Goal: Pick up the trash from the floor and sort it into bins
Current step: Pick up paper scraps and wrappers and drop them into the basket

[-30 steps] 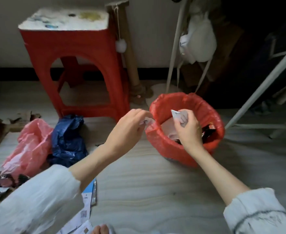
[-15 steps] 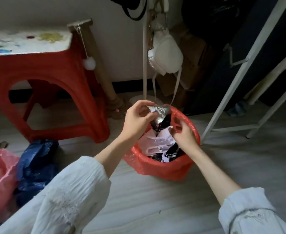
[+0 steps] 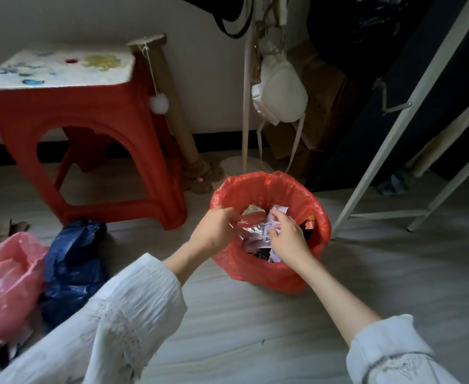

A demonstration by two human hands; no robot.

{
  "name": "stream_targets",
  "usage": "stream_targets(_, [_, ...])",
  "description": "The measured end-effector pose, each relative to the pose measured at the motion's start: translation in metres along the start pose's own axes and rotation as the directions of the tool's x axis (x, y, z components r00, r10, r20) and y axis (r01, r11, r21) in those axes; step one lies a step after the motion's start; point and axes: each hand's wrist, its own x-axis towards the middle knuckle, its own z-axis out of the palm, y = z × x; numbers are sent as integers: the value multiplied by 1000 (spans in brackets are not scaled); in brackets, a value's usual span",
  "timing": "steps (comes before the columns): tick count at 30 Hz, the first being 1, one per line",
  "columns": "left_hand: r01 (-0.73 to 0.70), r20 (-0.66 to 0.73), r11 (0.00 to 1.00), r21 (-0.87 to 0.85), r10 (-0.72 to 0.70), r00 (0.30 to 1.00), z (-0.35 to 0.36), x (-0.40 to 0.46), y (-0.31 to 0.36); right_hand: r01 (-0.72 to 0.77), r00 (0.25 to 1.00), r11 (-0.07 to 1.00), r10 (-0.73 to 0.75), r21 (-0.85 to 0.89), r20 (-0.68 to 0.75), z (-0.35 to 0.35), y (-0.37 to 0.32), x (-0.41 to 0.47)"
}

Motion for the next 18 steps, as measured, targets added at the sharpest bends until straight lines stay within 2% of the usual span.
stream_targets(5, [18, 62, 1000, 25, -19, 998, -50, -33, -32, 151, 987, 988, -149, -29, 64, 25, -42, -19])
stream_targets(9, [155, 160, 981, 114, -172, 972, -72, -67, -84, 238, 954, 969, -222, -63, 202, 65, -66, -30])
stream_targets(14, [301, 288, 939, 169, -339, 896, -62, -102, -164, 300, 861, 936, -183, -183, 474, 129, -71, -29])
stream_targets(18, [394, 341, 904, 165, -427, 837, -22, -131, -239, 372, 795, 864, -108, -339, 597, 190, -64, -1])
